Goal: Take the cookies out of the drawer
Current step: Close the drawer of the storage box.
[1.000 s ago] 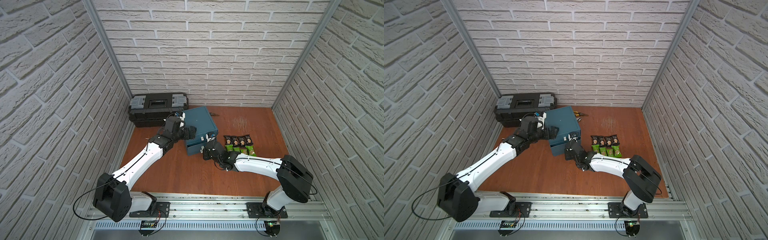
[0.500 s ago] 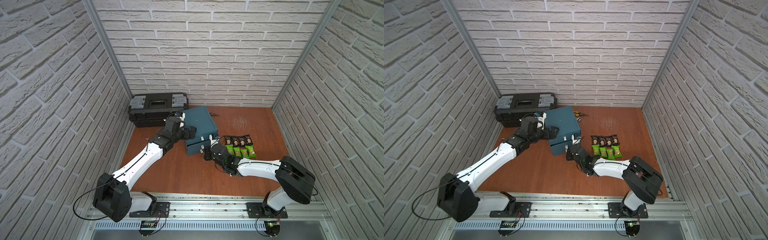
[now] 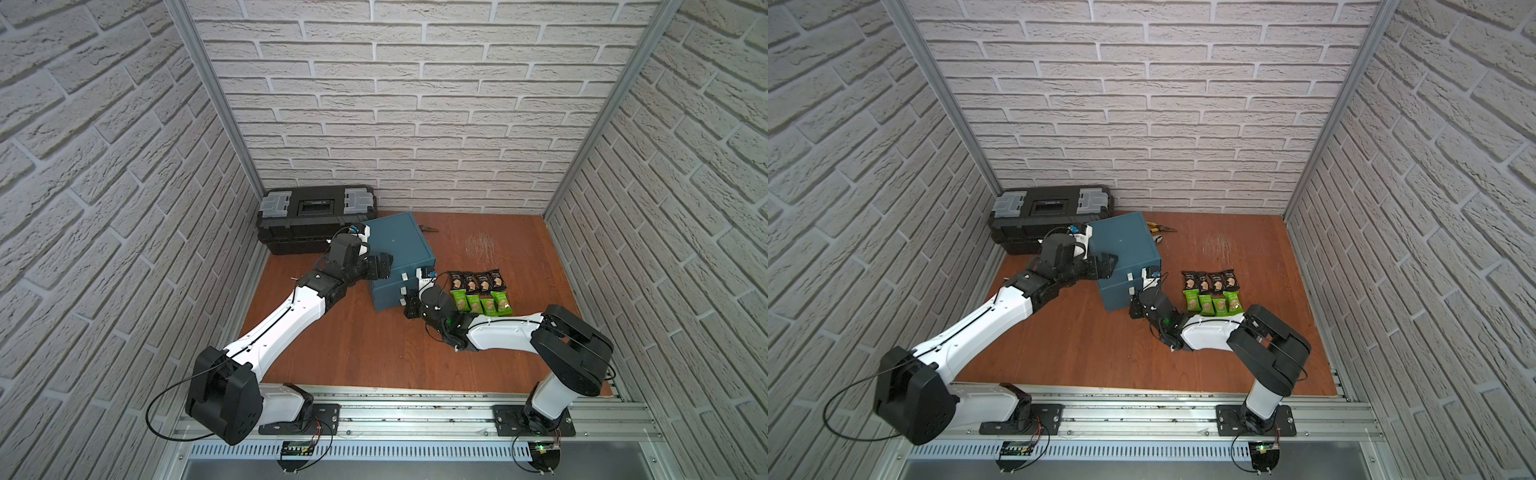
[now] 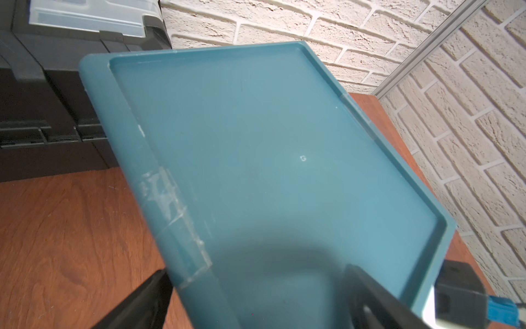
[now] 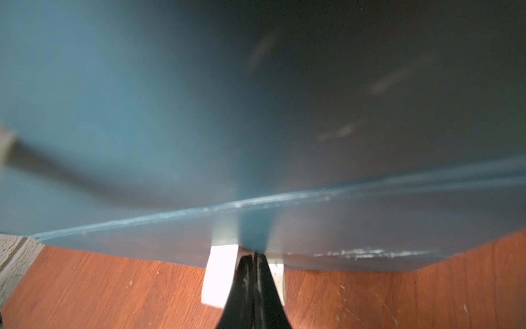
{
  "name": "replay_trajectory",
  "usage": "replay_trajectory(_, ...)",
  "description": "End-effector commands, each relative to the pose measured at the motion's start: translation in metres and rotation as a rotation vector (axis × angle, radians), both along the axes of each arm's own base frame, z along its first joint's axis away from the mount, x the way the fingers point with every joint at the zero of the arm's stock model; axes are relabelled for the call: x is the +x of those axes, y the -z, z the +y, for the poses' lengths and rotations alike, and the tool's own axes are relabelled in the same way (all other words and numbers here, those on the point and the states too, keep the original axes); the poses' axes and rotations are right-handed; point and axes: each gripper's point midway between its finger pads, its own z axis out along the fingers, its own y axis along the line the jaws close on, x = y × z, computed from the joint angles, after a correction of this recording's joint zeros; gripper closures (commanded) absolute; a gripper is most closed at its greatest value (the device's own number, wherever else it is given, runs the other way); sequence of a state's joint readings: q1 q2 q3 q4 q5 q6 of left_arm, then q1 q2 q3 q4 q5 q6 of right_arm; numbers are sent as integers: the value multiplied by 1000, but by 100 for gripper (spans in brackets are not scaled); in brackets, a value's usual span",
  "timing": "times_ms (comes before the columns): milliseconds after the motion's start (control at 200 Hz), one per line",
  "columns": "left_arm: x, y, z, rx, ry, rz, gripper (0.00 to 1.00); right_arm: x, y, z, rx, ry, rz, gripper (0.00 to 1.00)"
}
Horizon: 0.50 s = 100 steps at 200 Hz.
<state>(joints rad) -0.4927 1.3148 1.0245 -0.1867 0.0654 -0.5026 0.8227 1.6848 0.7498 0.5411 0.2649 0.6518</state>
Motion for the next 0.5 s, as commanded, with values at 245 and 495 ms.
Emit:
replay_trajectory(245, -10, 22, 0, 27, 27, 62, 2, -21, -39, -35, 19, 41, -51, 62)
replay_trajectory(495, -9, 20, 0, 32, 26, 59, 1, -50, -2, -55, -23, -1, 81, 40)
